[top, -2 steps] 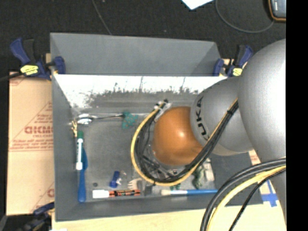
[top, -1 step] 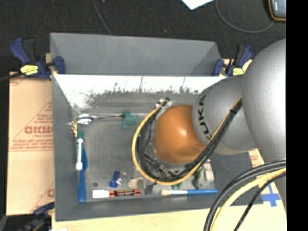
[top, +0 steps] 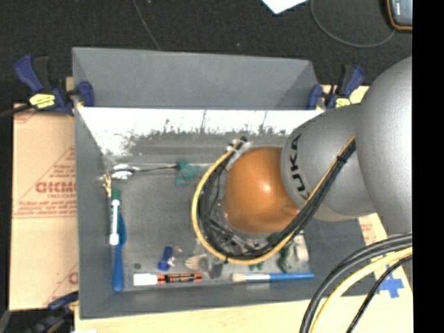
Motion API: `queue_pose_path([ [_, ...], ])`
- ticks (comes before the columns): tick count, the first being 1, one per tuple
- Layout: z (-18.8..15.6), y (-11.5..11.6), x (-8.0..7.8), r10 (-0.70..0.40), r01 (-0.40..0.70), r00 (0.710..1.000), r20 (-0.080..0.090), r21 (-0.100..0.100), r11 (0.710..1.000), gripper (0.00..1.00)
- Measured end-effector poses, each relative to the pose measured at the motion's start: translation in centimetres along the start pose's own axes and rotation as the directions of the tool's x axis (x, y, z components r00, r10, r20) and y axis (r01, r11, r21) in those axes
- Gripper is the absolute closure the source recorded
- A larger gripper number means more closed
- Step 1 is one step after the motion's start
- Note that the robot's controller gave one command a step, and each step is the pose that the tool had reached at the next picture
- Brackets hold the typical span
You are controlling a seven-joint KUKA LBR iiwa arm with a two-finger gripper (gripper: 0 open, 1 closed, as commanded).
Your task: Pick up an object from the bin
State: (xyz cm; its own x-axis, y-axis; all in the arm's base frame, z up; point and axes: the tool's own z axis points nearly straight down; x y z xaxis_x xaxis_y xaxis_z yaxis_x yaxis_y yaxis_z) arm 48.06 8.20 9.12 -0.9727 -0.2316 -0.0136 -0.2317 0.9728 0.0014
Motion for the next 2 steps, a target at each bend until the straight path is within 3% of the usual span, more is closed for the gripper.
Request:
queue_pose_path([
  [2,-4.3,-0.1,0.0,0.003,-0.003,1.000,-0.003,0.000,1.000,1.00],
])
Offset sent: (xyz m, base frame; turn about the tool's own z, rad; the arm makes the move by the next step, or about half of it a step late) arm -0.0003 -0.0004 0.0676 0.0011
